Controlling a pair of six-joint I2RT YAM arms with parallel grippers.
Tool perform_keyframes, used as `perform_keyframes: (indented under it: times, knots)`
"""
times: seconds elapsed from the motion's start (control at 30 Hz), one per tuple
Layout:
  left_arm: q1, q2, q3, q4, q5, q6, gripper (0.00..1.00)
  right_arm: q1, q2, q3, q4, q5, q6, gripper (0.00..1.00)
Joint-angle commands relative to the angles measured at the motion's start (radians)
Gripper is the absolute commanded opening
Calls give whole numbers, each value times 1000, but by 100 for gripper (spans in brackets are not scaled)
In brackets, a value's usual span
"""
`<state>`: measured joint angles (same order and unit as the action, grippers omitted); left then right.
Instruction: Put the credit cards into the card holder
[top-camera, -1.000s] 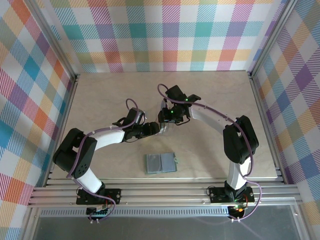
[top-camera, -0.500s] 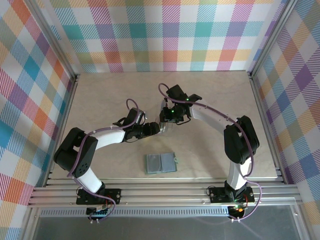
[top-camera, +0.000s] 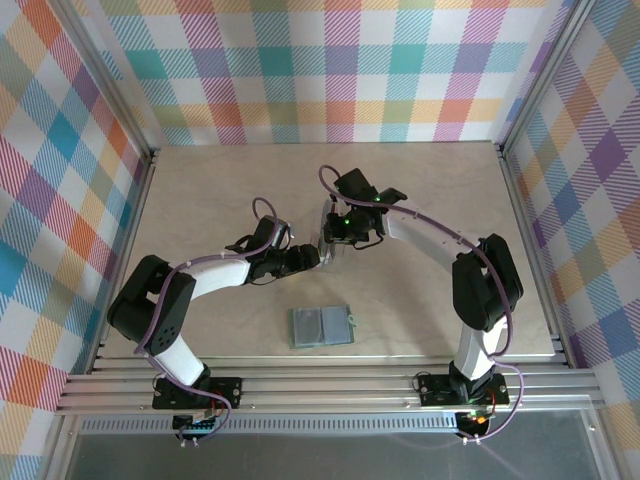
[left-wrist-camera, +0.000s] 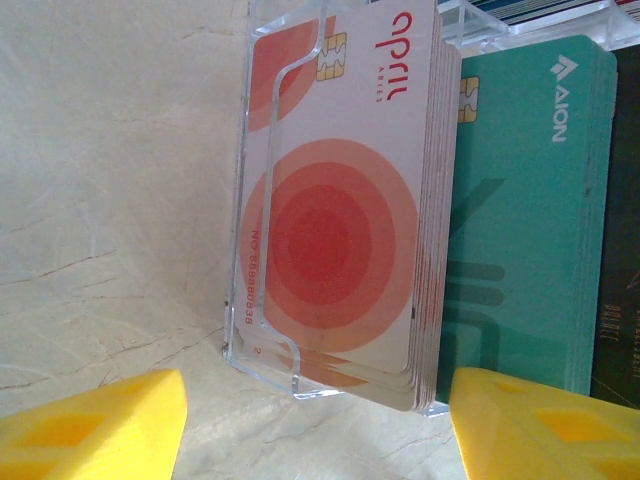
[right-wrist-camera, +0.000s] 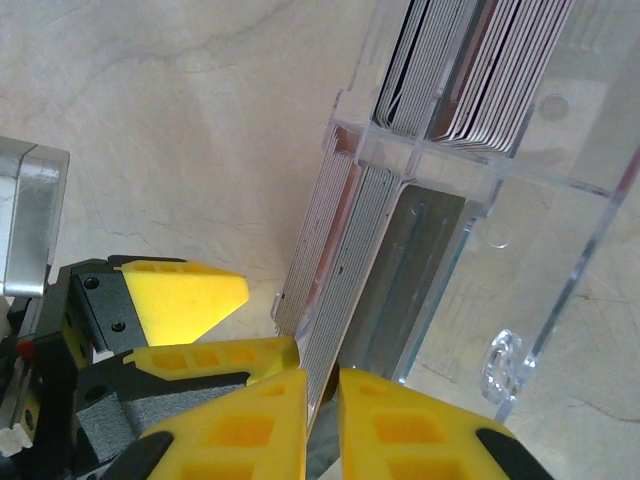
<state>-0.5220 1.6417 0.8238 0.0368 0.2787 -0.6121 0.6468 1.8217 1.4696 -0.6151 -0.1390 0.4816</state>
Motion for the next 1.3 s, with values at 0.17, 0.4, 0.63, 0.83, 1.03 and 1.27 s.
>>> perform_keyframes:
  times: [0.17, 0.4, 0.63, 0.83, 1.03, 1.27]
  knots:
    - [8, -24, 4, 2, 4, 6, 70, -4, -51, -20, -3, 13, -8, 5]
    - [8, -115, -5, -38, -1, 3, 70, -9, -118, -61, -7, 51, 0, 0]
    - [8, -255, -31, -109, -36, -1, 71, -10, -178, -98, 9, 61, 9, 0]
    - [-5, -376, -100, -145, -50, -2, 72, -10, -301, -189, 78, 65, 22, 0]
    - [-55, -474, -178, -186, -107, -1, 72, -10, -418, -261, 102, 45, 30, 0]
    - [-115, -567, -256, -239, -165, 10, 71, -10, -565, -426, 150, -87, 50, 0]
